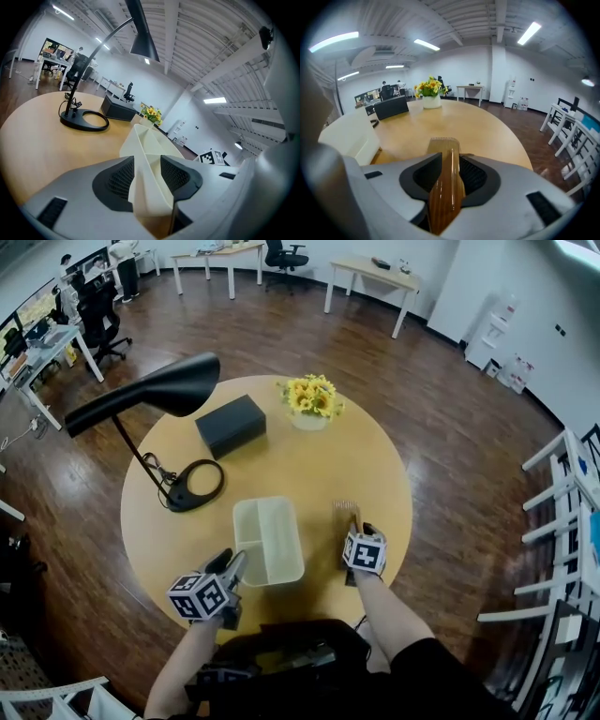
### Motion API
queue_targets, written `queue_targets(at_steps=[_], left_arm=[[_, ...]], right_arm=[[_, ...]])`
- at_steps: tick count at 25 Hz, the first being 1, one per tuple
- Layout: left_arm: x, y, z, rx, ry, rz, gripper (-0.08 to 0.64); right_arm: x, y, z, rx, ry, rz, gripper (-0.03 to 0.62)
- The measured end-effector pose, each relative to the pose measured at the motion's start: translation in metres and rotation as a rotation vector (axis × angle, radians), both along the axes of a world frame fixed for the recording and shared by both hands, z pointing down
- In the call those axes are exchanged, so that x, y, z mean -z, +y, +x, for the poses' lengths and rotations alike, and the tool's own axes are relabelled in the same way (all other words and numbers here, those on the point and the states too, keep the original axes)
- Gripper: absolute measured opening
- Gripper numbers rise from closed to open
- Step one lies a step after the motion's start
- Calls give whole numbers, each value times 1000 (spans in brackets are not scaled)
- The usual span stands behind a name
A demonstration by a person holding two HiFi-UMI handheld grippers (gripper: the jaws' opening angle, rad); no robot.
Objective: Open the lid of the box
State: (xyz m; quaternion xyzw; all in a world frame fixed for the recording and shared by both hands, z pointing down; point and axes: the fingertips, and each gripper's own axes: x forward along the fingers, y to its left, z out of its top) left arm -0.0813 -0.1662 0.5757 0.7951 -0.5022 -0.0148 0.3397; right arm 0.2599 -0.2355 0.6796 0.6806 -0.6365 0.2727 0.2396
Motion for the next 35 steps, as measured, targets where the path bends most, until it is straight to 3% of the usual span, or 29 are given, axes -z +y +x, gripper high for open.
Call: queue_targets(at_steps=[3,5,6,9,10,11,16,19,25,35], left_arm=[[9,-1,-5,1,19,34,158],[23,1,-9,0,52,78,157],[33,4,-10,-10,75,108,113],[72,19,-12,-71,120,210,103],[84,24,-15,-86,120,247,92],[95,29,-18,-94,113,285,70],[137,49,-49,-24,9,452,35],[149,59,-69,50,-22,500,35],[145,71,-102,151,-41,483,35],[144,77,-105,167,-31,493,35]], right_arm=[[24,5,9,-20,-69,84,120],[54,11,11,-6,-116,191,120],[77,15,10,13,-127,264,118],[149,40,7,79,-61,463,63],[166,49,8,92,-31,503,5],[180,58,9,98,-10,528,3],[213,89,14,64,-39,582,2],[216,96,18,35,-102,589,2],[222,91,-4,108,-145,581,0],[262,92,-22,172,-158,659,0]])
